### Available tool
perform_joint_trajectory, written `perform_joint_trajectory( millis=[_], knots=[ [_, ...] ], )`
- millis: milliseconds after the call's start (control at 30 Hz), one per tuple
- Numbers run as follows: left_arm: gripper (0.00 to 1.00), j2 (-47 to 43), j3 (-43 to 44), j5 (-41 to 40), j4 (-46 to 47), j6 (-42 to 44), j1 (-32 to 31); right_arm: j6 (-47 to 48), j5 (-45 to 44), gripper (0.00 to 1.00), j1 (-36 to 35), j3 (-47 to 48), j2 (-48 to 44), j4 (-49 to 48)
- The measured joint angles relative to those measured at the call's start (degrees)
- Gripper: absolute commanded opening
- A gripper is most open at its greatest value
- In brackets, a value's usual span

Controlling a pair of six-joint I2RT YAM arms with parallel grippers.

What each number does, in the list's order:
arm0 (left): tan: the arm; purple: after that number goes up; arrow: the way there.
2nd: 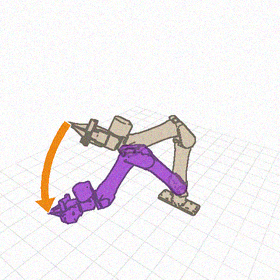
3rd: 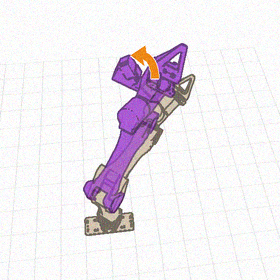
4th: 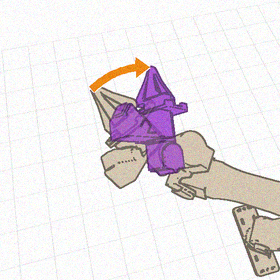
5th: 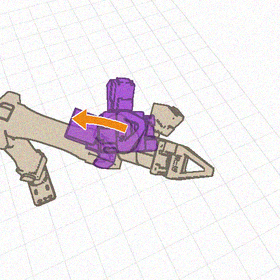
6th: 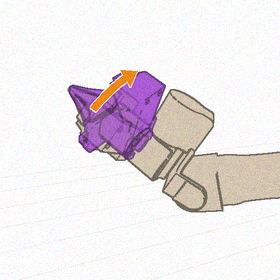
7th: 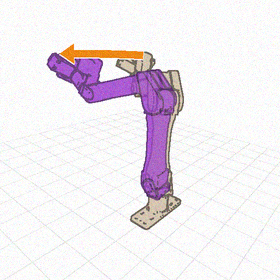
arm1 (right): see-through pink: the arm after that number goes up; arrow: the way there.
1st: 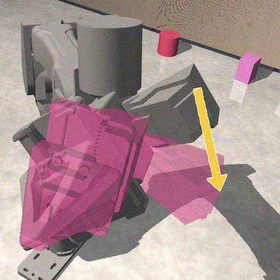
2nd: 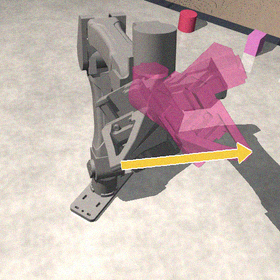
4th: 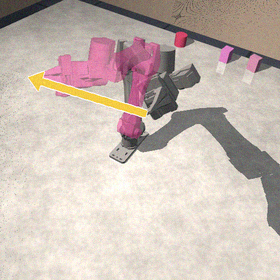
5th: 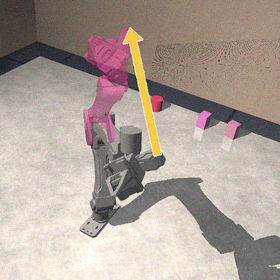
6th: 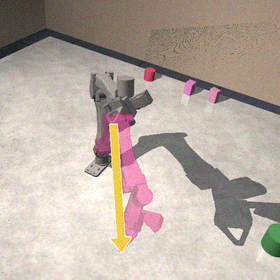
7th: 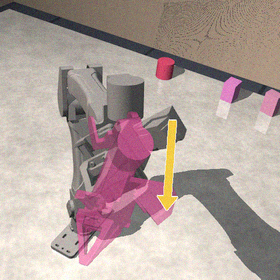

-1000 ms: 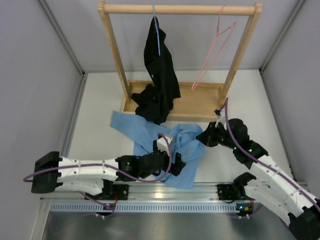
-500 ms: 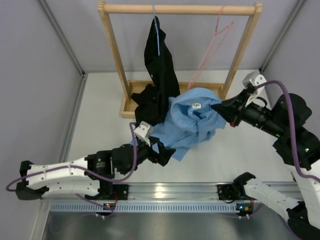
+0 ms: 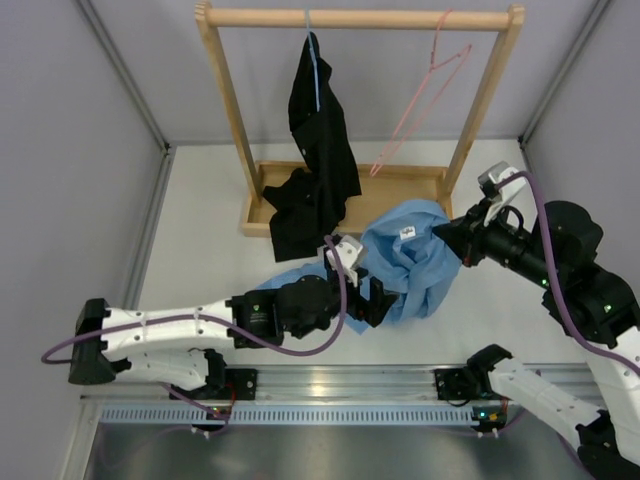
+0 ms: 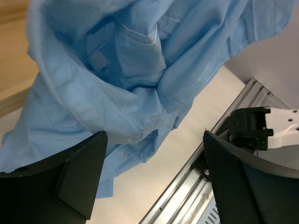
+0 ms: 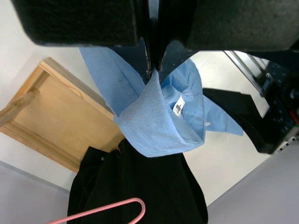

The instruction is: Place the shirt on the hanger

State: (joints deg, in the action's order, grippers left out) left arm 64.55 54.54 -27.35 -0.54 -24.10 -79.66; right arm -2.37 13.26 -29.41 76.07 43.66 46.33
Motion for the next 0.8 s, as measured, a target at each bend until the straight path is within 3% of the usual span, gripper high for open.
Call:
perform_joint_trajectory(
  millis=[133,467,533,633,667,700,733,800],
  knots=[
    [0.81,4.0,0.0,-2.0,0.5,-0.5,0.0,-0.9,-0.2,0.0,0.0,-0.2,-0.1,-0.3],
    [0.81,2.8,0.0,-14.7,0.6,-2.9,0.0,-1.1,0.2,0.0,0.0,-1.5,-2.4,-0.7],
    [0.76,2.8,0.0,-15.7,0.6,-3.0,0.2,-1.1,0.7,0.0,0.0,-1.8,-2.4,-0.9],
    [0.44,3.3,0.0,-14.1,2.0,-3.0,2.3,-1.1,3.5,0.0,0.0,-2.8,-2.7,-1.3],
    [0.19,3.5,0.0,-13.0,3.1,-2.9,3.6,-1.2,4.2,0.0,0.0,-3.2,-3.0,-1.6],
    [0.09,3.8,0.0,-11.9,4.2,-2.5,4.8,-1.3,4.7,0.0,0.0,-3.5,-3.3,-1.7],
    [0.0,4.0,0.1,-11.1,5.2,-1.7,5.8,-1.3,4.9,0.0,0.0,-3.7,-3.6,-1.9],
    [0.0,4.4,0.9,-9.5,6.5,0.3,6.7,-1.6,4.9,0.0,0.0,-3.7,-4.2,-2.6]
  ],
)
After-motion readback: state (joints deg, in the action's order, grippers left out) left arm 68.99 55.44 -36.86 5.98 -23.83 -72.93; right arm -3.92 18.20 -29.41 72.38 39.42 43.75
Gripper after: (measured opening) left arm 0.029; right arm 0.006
